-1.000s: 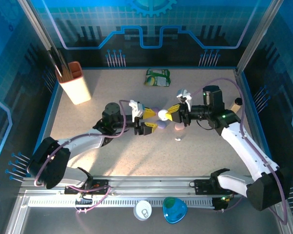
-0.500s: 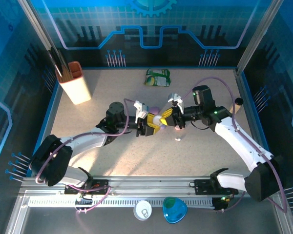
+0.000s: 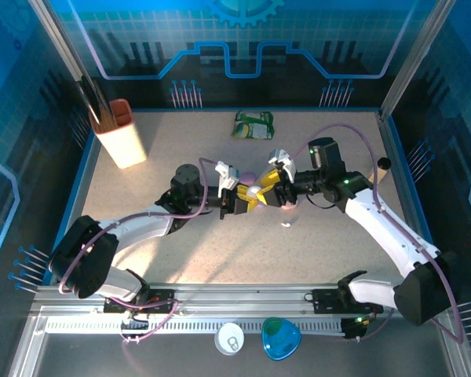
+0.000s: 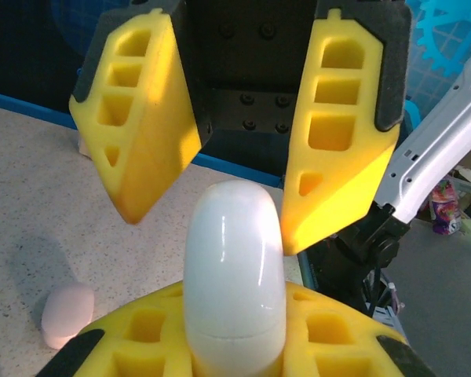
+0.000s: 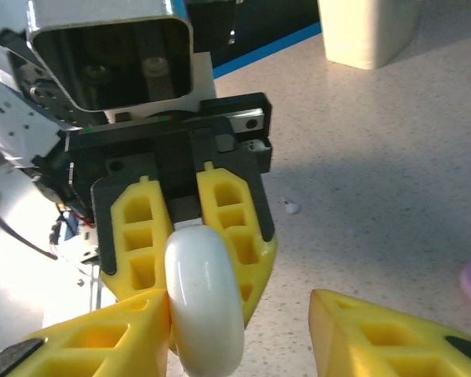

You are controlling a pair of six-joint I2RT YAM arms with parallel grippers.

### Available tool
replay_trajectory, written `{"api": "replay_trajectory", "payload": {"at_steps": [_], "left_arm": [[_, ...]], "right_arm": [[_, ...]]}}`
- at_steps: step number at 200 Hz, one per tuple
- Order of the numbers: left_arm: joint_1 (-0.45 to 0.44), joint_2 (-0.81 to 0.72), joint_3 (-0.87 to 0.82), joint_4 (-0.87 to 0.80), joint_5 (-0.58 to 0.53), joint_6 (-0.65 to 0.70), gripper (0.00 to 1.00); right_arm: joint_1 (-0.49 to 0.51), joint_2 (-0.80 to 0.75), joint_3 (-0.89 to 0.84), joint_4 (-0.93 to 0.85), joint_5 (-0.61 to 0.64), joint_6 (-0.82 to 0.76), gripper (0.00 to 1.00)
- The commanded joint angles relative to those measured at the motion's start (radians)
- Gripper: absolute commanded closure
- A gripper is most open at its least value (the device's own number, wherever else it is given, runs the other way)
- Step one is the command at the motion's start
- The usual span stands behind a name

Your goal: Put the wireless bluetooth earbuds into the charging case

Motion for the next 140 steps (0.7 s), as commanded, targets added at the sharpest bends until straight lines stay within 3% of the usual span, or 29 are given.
{"api": "replay_trajectory", "payload": {"at_steps": [1, 30, 67, 93, 140], "left_arm": [[-0.009, -0.002, 0.003, 0.050, 0.035, 0.051, 1.00], [-0.008, -0.013, -0.021, 0.038, 0.032, 0.136, 1.00], [0.003, -0.019, -0.053, 0.059, 0.004, 0.214, 1.00], [0.027, -0.003, -0.081, 0.135, -0.006, 0.227, 1.00], [0.033, 0.003, -0.113, 0.187, -0.082, 0.311, 0.99]], "right_arm": [[-0.003, -0.027, 0.019, 0.069, 0.141, 0.092, 0.48], [-0.031, -0.054, 0.008, 0.159, 0.184, 0.197, 0.44], [-0.080, -0.090, -0.039, 0.260, 0.139, 0.297, 0.39], [-0.137, -0.154, -0.134, 0.365, 0.264, 0.509, 0.38], [-0.180, -0.194, -0.195, -0.018, 0.538, 0.671, 0.38]]}}
